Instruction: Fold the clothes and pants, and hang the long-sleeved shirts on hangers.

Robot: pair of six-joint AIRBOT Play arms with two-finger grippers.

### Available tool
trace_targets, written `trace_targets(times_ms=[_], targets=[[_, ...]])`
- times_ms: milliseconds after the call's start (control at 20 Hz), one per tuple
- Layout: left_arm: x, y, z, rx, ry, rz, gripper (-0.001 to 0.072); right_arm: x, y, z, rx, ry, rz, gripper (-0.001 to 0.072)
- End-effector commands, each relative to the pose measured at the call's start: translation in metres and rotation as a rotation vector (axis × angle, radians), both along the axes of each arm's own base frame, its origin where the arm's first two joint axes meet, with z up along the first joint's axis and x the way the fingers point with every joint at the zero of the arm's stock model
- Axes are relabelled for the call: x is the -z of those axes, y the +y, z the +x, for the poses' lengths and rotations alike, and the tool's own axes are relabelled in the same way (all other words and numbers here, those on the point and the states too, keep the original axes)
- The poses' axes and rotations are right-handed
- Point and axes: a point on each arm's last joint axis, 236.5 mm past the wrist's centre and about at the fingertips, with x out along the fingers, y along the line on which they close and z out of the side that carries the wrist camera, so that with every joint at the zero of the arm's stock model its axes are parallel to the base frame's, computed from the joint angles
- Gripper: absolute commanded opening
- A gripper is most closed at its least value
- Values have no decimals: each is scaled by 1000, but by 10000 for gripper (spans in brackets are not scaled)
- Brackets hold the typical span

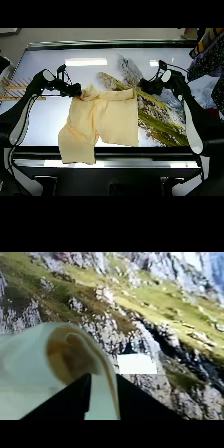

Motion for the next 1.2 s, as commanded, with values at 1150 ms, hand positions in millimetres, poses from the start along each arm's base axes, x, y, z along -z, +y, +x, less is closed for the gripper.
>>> trace_targets(times_ms=[1150], targets=[[-88, 141, -240, -355, 105, -86, 392, 59, 18, -314, -37, 260, 467, 479]])
